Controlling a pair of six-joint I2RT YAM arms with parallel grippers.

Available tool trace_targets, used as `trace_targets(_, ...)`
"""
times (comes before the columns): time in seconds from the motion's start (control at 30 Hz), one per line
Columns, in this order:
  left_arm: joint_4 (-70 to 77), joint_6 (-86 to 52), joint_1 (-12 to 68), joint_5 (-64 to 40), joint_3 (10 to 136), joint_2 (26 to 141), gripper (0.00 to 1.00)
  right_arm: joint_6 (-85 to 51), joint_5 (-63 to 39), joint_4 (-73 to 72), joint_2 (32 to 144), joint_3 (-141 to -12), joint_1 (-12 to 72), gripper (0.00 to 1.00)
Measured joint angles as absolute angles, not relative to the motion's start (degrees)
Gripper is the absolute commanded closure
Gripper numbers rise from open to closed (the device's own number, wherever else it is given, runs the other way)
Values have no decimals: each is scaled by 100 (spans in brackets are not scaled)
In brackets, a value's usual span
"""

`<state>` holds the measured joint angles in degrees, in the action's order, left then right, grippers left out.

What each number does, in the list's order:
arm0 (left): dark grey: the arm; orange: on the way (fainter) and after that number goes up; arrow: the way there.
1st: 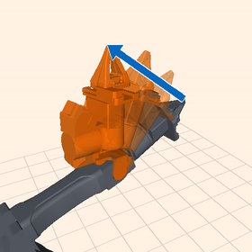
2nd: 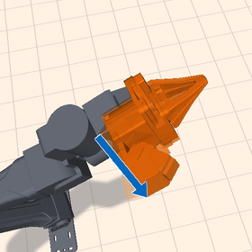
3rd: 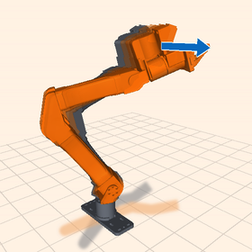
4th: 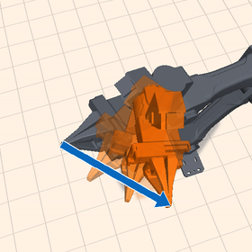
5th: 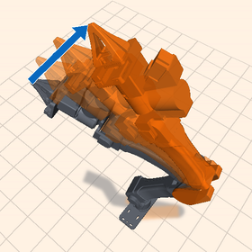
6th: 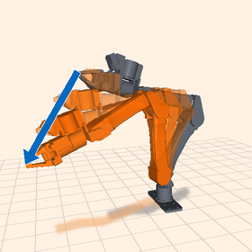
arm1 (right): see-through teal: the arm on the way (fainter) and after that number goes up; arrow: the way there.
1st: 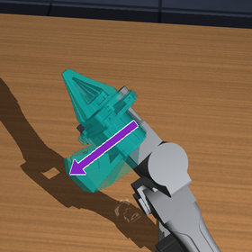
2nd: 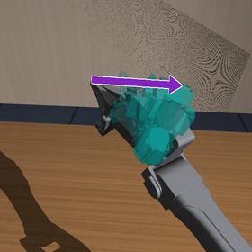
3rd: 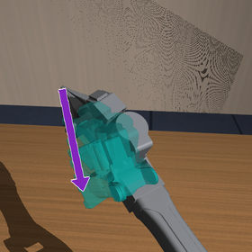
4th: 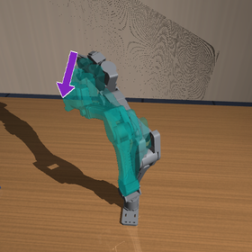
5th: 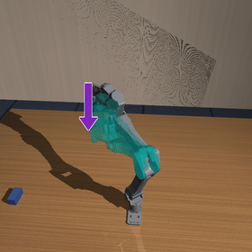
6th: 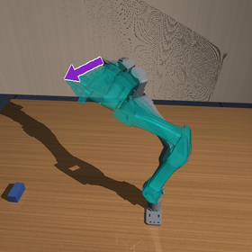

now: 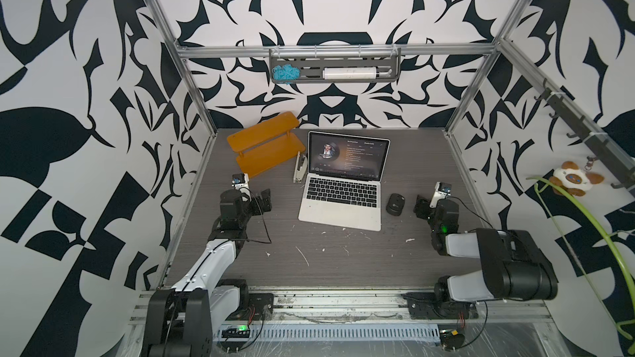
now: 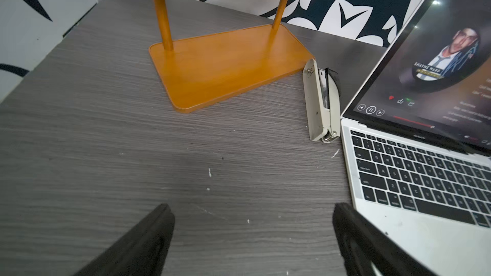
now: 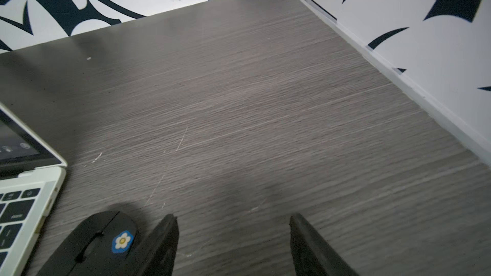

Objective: Remove the wireless mouse receiver from the laptop
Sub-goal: Reset both arms

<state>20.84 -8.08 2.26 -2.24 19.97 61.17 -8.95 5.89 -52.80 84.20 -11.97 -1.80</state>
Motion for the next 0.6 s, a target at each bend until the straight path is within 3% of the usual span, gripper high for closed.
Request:
trace_targets(0.2,3782,-163,187,-316,1723,7293,3,-727,550,-6506,8825,-1028,-32,30)
trace_targets(0.43,5509,305,30,-685,1608,8788,1,-657,548,-6663,8825,-1052,-27,29)
trace_targets(0.47,5492,303,-16,-711,1610,8873,1,-652,548,-6665,8825,-1057,-25,23)
trace_targets(0.53,5354,281,-108,-744,1691,8868,1,-650,554,-6672,8827,-1070,-10,0)
trace_targets(0.6,5395,207,-163,-670,1839,8868,1,-602,589,-6681,8825,-1076,34,0)
